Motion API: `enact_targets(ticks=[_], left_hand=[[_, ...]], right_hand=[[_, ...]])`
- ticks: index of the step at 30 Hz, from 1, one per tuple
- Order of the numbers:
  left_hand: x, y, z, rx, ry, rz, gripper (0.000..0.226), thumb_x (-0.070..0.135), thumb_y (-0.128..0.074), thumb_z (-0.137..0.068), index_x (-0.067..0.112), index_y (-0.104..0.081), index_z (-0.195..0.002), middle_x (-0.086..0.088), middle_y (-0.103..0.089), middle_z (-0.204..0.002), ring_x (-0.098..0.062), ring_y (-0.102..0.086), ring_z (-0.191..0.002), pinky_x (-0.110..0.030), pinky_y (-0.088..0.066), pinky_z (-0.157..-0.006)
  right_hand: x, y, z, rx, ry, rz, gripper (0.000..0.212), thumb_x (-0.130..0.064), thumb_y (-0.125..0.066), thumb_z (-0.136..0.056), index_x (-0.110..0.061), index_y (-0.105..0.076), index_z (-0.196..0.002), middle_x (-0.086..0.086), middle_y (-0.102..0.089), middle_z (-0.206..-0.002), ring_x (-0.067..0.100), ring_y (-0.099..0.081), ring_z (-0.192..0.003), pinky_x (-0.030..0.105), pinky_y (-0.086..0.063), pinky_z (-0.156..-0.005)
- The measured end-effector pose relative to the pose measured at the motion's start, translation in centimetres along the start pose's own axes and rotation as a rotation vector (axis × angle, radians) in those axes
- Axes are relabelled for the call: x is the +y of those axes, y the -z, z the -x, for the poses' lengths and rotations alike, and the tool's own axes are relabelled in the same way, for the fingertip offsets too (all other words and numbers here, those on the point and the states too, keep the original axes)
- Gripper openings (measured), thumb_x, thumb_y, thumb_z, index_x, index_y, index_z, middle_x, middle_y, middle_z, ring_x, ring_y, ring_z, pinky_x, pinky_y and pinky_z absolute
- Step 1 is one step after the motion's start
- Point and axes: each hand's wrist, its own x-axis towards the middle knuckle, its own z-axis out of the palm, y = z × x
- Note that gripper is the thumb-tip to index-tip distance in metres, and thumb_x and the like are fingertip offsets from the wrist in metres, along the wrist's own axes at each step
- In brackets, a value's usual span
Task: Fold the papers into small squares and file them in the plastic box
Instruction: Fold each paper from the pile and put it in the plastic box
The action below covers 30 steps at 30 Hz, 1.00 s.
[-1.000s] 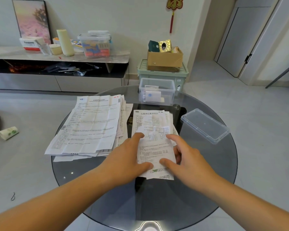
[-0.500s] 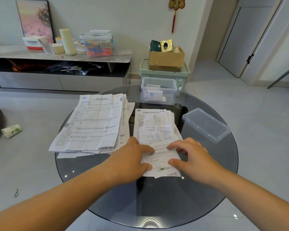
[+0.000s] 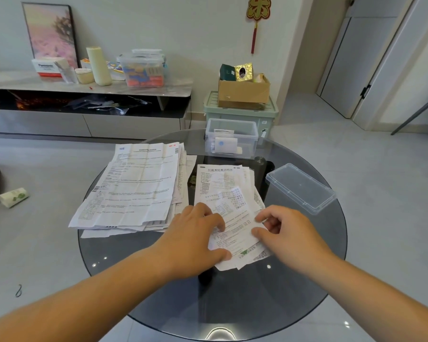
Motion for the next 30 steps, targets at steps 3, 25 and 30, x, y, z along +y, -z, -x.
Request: enact_targets(ticks=[3,25,30], left_hand=[[-0.1,0.0,0.2,0.006,-0.019,-0.041,0.060,0.066,-0.060,-0.085,0.039,-0.045,-0.136,0.013,-0.039,-0.134,-0.009,-0.036,-0.120,-0.029,-0.037,-0.107],[1.7,2.3,0.2,-0.150,0.241,0.874,0.015,0.015,-0.062,-0.098,0.014,-0.077,-0.100,-0.005,-0.077,-0.088,-0.009,-0.071,-0.069,-0.019,-0.057,-0.068],[1.5,2.7,0.1,-0.257,0.406,1.174,0.018,0.012,-0.061,-0.099,-0.001,-0.073,-0.104,-0.014,-0.077,-0.095,-0.021,-0.075,-0.079,-0.024,-0.061,-0.071]], right_hand=[[0.2,0.1,-0.1,0.024,-0.001,-0.043,0.008,-0.025,-0.074,-0.089,-0.031,-0.069,-0.089,-0.011,-0.066,-0.081,-0.001,-0.060,-0.068,0.010,-0.046,-0.056],[-0.2,0.8,0.4,-0.025,0.209,-0.127,0.009,-0.038,-0.076,-0.084,-0.037,-0.068,-0.088,-0.023,-0.059,-0.105,0.002,-0.059,-0.097,0.017,-0.051,-0.075],[0.3,0.7,1.9,-0.362,0.335,0.155,0.062,-0.073,-0.073,-0.065,-0.045,-0.055,-0.118,-0.031,-0.049,-0.120,-0.006,-0.046,-0.116,0.017,-0.047,-0.092]])
